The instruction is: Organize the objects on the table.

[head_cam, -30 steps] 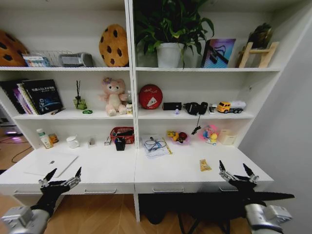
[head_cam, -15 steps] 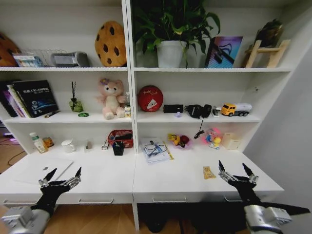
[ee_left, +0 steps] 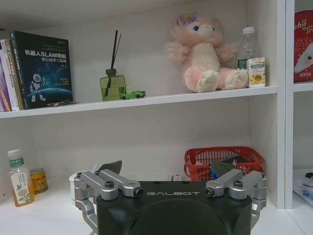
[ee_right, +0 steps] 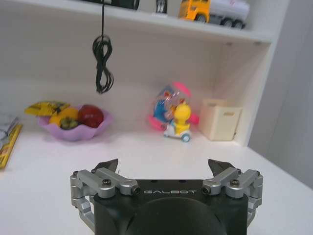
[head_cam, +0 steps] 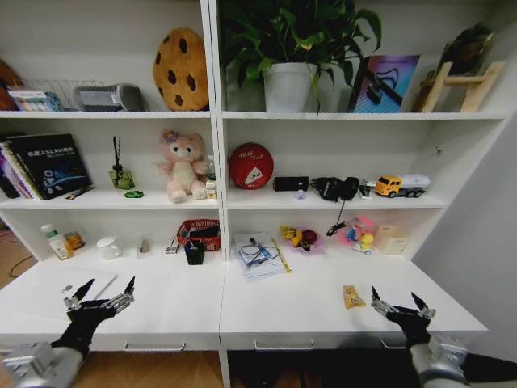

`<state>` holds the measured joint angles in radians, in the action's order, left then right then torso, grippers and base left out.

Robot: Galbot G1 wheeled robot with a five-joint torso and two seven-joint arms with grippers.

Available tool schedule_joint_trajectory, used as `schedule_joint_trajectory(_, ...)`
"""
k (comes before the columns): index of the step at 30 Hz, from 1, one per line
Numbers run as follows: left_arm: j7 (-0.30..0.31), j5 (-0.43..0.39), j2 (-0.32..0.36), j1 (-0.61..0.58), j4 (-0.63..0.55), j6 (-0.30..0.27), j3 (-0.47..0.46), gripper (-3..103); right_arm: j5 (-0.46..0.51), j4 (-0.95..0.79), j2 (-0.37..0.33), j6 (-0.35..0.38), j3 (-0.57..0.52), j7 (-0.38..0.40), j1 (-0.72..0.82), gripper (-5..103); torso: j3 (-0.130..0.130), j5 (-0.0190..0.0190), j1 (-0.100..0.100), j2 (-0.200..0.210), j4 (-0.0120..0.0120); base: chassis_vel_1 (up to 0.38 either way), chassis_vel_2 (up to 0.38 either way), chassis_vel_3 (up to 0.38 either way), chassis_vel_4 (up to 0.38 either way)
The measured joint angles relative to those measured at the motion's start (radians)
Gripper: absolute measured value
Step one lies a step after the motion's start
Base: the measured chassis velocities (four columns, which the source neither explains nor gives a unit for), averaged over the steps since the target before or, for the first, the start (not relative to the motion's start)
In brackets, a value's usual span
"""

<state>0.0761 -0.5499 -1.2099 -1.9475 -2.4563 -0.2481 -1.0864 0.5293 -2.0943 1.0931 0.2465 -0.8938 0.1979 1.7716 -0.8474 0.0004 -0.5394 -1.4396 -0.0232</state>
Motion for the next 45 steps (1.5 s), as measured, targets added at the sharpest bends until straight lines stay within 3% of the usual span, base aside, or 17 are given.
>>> schedule_joint_trajectory(2, 0.0, 0.0, 0.0, 0.0, 0.0, 0.0, 0.0, 100, 0.019, 0.075, -0.058, 0.023, 0.036, -0.021, -0.064, 100, 0.0, 0.0, -0.001, 0.0, 0.0002, 0.0, 0.0, 0.0, 0.0)
schedule_joint_trajectory(6, 0.0, 0.0, 0.0, 0.0, 0.0, 0.0, 0.0, 100, 0.036, 0.139, -0.101, 0.041, 0.081, -0.032, -0.133, 102, 0.0, -0.0004, -0.001, 0.0, 0.0002, 0.0, 0.0, 0.0, 0.0)
schedule_joint_trajectory(13, 0.0, 0.0, 0.0, 0.0, 0.0, 0.0, 0.0, 100, 0.006, 0.196, -0.122, 0.031, 0.181, -0.069, -0.194, 95, 0.0, -0.0003, -0.001, 0.0, 0.0001, 0.0, 0.0, 0.0, 0.0)
schedule_joint_trajectory(21, 0.0, 0.0, 0.0, 0.0, 0.0, 0.0, 0.0, 100, -0.007, 0.215, -0.113, 0.025, 0.22, -0.059, -0.217, 70, 0.0, -0.0006, -0.001, 0.0, 0.0, 0.0, 0.0, 0.0, 0.0)
schedule_joint_trajectory(24, 0.0, 0.0, 0.0, 0.0, 0.0, 0.0, 0.0, 100, -0.006, 0.23, -0.117, 0.013, 0.207, -0.057, -0.218, 53, 0.0, -0.0005, -0.001, 0.0, 0.0, 0.0, 0.0, 0.0, 0.0)
schedule_joint_trajectory(25, 0.0, 0.0, 0.0, 0.0, 0.0, 0.0, 0.0, 100, -0.006, 0.23, -0.117, 0.013, 0.207, -0.057, -0.218, 53, 0.0, -0.0005, -0.001, 0.0, 0.0, 0.0, 0.0, 0.0, 0.0)
schedule_joint_trajectory(28, 0.0, 0.0, 0.0, 0.0, 0.0, 0.0, 0.0, 100, -0.005, 0.235, -0.118, 0.009, 0.209, -0.056, -0.219, 36, 0.0, -0.0006, -0.001, 0.0, 0.0, 0.0, 0.0, 0.0, 0.0)
schedule_joint_trajectory(29, 0.0, 0.0, 0.0, 0.0, 0.0, 0.0, 0.0, 100, -0.005, 0.235, -0.118, 0.009, 0.209, -0.056, -0.219, 36, 0.0, -0.0006, -0.001, 0.0, 0.0, 0.0, 0.0, 0.0, 0.0)
schedule_joint_trajectory(31, 0.0, 0.0, 0.0, 0.0, 0.0, 0.0, 0.0, 100, -0.006, 0.235, -0.114, 0.008, 0.214, -0.054, -0.221, 25, 0.0, -0.0005, -0.001, 0.0, 0.0, 0.0, 0.0, 0.0, 0.0)
schedule_joint_trajectory(33, 0.0, 0.0, 0.0, 0.0, 0.0, 0.0, 0.0, 100, -0.006, 0.235, -0.114, 0.008, 0.215, -0.054, -0.222, 25, 0.0, -0.0004, -0.001, 0.0, 0.0, 0.0, 0.0, 0.0, 0.0)
schedule_joint_trajectory(34, 0.0, 0.0, 0.0, 0.0, 0.0, 0.0, 0.0, 100, -0.007, 0.236, -0.112, 0.006, 0.216, -0.053, -0.223, 15, 0.0, -0.0005, -0.001, 0.0, 0.0001, 0.0, 0.0, 0.0, 0.0)
schedule_joint_trajectory(36, 0.0, 0.0, 0.0, 0.0, 0.0, 0.0, 0.0, 100, -0.008, 0.236, -0.112, 0.005, 0.216, -0.053, -0.223, 15, 0.0, -0.0004, -0.001, 0.0, 0.0001, 0.0, 0.0, 0.0, 0.0)
schedule_joint_trajectory(38, 0.0, 0.0, 0.0, 0.0, 0.0, 0.0, 0.0, 100, -0.009, 0.238, -0.113, 0.001, 0.215, -0.053, -0.223, 4, 0.0, -0.0004, -0.001, 0.0, 0.0, 0.0, 0.0, 0.0, 0.0)
schedule_joint_trajectory(45, 0.0, 0.0, 0.0, 0.0, 0.0, 0.0, 0.0, 100, -0.006, 0.219, -0.128, -0.012, 0.208, -0.063, -0.222, 0, 0.0, -0.0003, -0.001, 0.0, -0.0001, 0.0, 0.0, 0.0, 0.0)
